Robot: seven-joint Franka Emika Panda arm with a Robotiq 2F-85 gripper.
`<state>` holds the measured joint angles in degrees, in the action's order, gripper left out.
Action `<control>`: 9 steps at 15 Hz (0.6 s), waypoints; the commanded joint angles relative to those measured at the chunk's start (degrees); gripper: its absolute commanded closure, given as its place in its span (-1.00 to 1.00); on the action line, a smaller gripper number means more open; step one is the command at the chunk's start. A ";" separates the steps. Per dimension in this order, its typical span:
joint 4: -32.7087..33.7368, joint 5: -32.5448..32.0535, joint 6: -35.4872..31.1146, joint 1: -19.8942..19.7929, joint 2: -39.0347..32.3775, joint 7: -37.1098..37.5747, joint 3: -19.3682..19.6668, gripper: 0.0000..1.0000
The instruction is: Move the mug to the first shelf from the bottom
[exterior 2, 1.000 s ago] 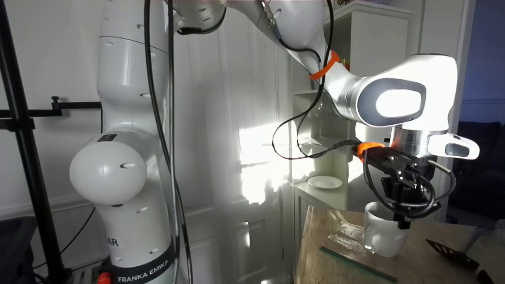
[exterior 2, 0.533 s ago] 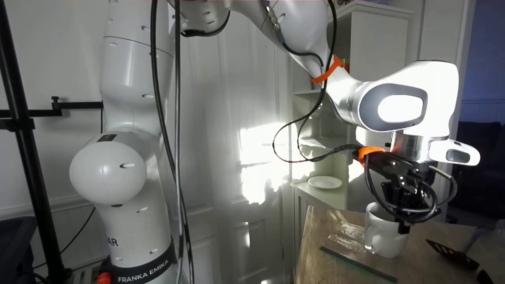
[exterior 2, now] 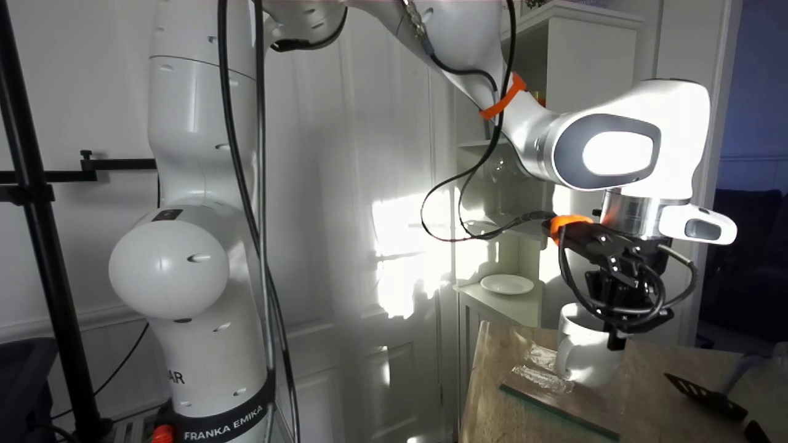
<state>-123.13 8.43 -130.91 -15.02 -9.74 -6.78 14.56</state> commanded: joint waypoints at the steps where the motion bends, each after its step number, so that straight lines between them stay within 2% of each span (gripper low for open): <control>1: -4.02 1.13 7.04 1.06 8.99 3.01 -1.49 0.95; 2: -5.02 0.78 8.99 1.84 10.60 6.18 -1.89 0.95; 4: -7.68 3.17 8.66 3.35 13.36 12.84 -3.18 0.95; 6: -10.63 4.62 6.18 5.07 15.16 19.57 -4.82 0.95; 9: -16.01 9.23 -1.67 8.16 16.60 28.00 -8.08 0.95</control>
<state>-132.89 12.80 -125.78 -9.09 2.95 14.59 8.88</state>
